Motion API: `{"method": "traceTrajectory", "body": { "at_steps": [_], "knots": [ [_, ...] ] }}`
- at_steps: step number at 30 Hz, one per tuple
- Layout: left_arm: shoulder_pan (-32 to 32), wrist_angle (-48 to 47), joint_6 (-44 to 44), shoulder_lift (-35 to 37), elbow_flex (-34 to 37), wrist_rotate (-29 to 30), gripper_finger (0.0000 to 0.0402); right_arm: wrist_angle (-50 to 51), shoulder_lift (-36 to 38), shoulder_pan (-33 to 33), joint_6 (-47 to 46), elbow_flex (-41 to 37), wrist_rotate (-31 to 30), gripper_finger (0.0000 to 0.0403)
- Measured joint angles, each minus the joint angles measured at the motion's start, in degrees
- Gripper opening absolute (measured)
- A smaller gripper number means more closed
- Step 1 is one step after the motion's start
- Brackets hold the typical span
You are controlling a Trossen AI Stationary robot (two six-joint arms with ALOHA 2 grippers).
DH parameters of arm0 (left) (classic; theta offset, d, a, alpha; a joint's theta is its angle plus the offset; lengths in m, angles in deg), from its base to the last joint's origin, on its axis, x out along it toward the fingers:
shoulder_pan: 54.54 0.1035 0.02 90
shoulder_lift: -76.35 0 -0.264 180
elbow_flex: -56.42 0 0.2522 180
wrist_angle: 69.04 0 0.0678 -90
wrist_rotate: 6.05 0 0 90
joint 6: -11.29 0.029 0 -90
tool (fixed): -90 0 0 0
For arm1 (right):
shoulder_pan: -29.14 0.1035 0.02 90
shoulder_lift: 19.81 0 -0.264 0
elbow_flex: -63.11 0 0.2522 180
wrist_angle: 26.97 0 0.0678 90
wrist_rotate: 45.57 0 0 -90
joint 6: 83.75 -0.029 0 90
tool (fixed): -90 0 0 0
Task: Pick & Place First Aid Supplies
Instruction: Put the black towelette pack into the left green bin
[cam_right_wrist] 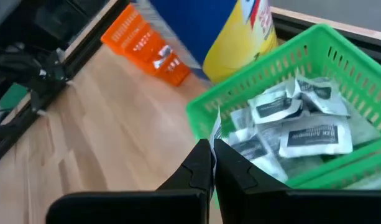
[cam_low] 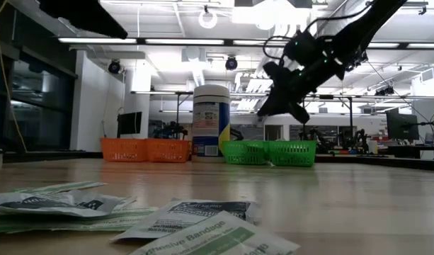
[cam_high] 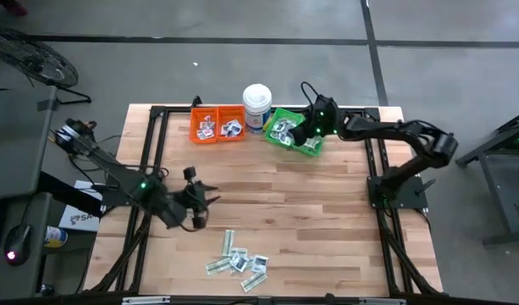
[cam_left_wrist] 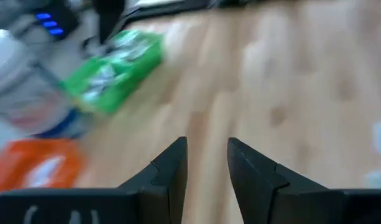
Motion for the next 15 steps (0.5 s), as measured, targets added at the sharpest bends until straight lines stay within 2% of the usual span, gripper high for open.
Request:
{"method": "traceTrajectory", "body": {
  "at_steps": [4,7,9,15],
  "knots": [
    [0.0,22.91,3.56,3.25,9.57,-7.44,0.011,-5.76,-3.82,-2.29,-0.2,0.0,2.84,0.0],
    [-0.02,36.25,4.63,3.31,15.18,-10.23,0.011,-9.38,-5.82,-3.28,-1.74,0.0,4.17,0.0],
    [-0.02,39.91,3.57,3.25,17.33,-10.86,0.011,-9.83,-6.09,-3.67,-2.34,0.0,3.96,0.0002],
    [0.0,39.54,0.73,3.13,18.1,-11.03,0.011,-9.94,-5.39,-3.91,-1.07,0.0,2.5,0.0022]
  ]
}}
